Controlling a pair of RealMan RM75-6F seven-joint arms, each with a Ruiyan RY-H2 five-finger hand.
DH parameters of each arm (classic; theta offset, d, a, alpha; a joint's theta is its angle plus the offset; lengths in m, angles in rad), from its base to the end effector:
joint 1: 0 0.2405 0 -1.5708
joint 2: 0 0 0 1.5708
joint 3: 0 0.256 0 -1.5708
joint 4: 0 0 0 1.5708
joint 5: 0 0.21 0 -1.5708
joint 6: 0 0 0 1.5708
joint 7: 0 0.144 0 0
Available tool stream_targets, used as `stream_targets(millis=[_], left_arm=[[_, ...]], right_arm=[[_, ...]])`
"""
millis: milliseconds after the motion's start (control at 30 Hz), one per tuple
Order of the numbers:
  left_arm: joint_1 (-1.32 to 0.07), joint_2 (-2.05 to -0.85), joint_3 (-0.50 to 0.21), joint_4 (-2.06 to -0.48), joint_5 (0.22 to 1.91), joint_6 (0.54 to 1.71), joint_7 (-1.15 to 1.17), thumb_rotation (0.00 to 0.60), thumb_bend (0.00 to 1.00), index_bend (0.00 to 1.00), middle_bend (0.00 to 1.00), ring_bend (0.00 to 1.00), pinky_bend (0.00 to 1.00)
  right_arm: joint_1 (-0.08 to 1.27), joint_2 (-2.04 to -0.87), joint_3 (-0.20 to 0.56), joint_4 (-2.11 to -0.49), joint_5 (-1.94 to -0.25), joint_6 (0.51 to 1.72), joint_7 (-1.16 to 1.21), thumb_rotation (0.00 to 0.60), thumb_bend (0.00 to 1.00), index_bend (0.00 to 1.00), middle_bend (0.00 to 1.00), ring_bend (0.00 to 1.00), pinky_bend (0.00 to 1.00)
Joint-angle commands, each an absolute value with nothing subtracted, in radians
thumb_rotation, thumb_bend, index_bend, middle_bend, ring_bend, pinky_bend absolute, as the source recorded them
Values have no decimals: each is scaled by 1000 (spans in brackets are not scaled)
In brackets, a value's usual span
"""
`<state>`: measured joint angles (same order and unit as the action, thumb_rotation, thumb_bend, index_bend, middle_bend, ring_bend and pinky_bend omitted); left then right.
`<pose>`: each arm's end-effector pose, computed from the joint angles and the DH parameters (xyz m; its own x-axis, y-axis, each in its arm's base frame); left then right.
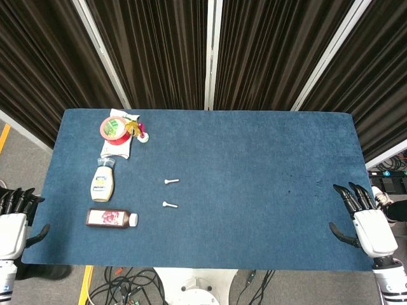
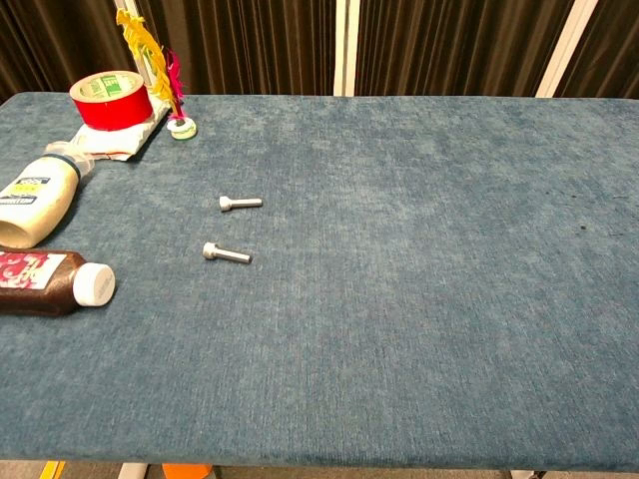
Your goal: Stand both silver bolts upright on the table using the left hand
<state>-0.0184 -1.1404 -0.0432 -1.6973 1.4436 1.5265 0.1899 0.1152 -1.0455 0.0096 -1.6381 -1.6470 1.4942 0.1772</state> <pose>-0.3093 0.1576 0.1521 0.4681 0.0154 0.8835 0.8782 0.1028 -0.4671 -0.2900 -0.1798 0.1670 0.2891 -0.0463 0.9562 -0.9450 -0.1736 0.2773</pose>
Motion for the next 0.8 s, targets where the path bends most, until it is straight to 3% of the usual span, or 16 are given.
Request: stream_targets(millis=[33,600,800], left_arm=[[-22,-1140,-45,-1700,1439,1520,194,600,237,271,111,0,0],[-45,-1131,-50,-1725,1454,1507,233,600,236,271,111,0,0],[-140,-1110,-79,-1770,1523,1424,197,600,236,271,111,0,0]], right_arm=[[121,-1047,12,-1638,-1643,1486,175,600,223,31,130,0,0],[123,-1042,18,-1631,-1633,1490,185,600,223,31,130,0,0],[119,-1028,23,-1642,-1638,1506,169,600,223,31,131,0,0]])
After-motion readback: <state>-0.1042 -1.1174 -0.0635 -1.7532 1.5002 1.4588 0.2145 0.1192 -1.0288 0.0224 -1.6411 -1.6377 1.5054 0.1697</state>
